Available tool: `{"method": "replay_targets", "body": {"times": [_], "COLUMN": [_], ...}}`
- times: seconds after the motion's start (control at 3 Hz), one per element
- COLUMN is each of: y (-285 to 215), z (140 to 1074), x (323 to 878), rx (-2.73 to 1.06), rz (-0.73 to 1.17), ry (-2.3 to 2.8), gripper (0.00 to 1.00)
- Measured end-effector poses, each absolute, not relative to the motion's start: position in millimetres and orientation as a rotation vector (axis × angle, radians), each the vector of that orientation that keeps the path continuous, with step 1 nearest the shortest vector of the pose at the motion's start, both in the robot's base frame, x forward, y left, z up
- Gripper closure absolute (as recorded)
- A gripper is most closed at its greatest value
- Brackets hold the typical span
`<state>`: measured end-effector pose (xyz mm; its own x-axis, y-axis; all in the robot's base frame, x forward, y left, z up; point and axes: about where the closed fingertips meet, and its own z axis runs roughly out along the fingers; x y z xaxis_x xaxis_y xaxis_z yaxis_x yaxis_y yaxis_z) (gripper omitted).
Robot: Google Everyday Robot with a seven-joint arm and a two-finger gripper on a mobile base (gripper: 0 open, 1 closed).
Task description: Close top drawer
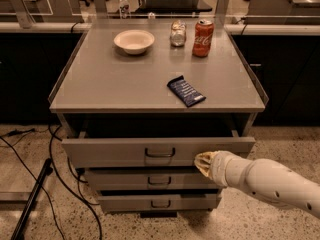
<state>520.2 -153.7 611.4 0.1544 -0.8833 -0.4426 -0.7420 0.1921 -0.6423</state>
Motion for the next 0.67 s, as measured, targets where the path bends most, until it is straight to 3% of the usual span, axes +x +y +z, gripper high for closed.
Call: {"method": "replay_targets", "body": {"times": [0.67], "y": [-148.0], "z": [599.8], "x": [555.6], "rx": [-1.631], "rz": [-0.25], "ry": [1.609], "gripper": [1.0]}}
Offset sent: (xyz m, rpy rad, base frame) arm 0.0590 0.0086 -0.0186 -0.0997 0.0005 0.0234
